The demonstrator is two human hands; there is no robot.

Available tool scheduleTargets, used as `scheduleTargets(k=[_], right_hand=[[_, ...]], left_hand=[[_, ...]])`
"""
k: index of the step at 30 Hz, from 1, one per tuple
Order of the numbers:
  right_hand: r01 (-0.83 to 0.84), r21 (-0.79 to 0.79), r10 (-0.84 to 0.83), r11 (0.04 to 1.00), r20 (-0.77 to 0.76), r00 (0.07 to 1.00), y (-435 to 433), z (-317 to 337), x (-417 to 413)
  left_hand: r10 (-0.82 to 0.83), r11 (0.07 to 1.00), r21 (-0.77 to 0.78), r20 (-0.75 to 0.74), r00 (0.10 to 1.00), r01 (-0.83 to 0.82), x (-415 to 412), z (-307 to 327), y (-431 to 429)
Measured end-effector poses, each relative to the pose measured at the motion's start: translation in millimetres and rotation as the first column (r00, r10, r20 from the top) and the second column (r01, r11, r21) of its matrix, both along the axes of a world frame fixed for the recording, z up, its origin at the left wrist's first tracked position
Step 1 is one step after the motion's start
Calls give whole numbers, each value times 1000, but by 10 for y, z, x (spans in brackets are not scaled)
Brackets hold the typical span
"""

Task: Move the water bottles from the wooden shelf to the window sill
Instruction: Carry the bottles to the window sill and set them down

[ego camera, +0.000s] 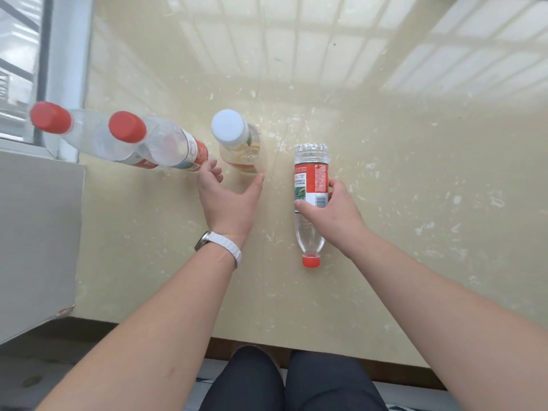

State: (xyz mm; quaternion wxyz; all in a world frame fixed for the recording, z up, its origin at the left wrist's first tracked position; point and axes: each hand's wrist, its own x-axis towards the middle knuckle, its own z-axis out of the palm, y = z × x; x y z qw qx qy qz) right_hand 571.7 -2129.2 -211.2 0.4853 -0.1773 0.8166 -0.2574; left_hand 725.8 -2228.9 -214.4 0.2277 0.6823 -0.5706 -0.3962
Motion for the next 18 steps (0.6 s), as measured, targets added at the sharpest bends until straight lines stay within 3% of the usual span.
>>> scheduleTargets(k=[10,14,18], right_hand=[[-300,148,326,943,-215,920,210,692,-139],[-434,197,476,879,-326,817,391,1145,-101],[-548,233,586,803,-475,657,630,1658,57]], left_hand=[[-344,939,56,126,930,340,604,931,306],[-530,845,56,232,816,532,778,1352,337],[-656,729,37,327,680,684,941,1771,379]])
